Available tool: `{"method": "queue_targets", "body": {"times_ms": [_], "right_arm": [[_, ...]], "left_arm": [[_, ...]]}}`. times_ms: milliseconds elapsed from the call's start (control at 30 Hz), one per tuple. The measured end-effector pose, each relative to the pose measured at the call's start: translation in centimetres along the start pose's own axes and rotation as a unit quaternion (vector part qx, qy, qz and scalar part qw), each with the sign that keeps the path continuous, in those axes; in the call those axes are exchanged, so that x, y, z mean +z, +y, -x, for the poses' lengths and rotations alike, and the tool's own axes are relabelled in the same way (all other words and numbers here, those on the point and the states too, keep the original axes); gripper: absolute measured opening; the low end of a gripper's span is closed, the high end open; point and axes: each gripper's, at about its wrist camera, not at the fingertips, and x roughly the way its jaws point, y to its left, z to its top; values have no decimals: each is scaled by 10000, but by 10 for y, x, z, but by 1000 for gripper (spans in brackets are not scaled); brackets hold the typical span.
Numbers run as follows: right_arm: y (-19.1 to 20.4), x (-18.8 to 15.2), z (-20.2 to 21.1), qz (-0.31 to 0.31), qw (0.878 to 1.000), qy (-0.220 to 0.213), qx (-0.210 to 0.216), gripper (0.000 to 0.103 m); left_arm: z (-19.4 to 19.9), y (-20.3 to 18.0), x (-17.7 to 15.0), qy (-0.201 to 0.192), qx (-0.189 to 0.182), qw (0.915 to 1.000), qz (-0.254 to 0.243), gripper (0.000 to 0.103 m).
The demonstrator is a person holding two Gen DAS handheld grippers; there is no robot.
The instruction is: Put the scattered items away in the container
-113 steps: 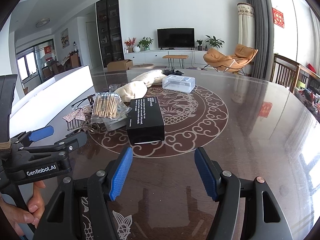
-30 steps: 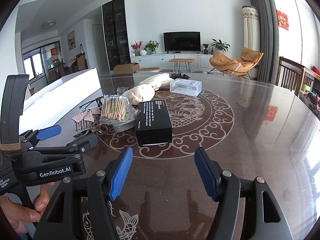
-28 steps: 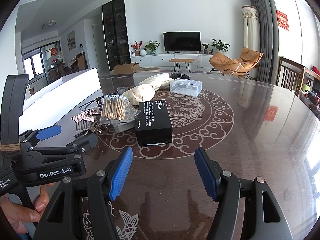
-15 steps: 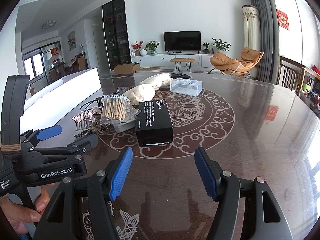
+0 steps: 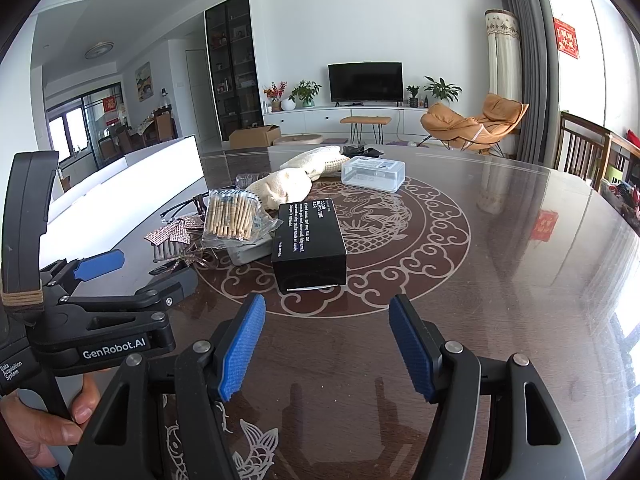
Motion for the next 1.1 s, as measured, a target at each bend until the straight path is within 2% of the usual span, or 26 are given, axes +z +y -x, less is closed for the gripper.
{"method": "queue_targets", "body": {"times_ms": [1100], "right_arm": [[3, -1, 0, -6, 10000, 11, 22, 66]], "left_arm": [[0, 1, 0, -2, -10, 10000, 13, 103]]}}
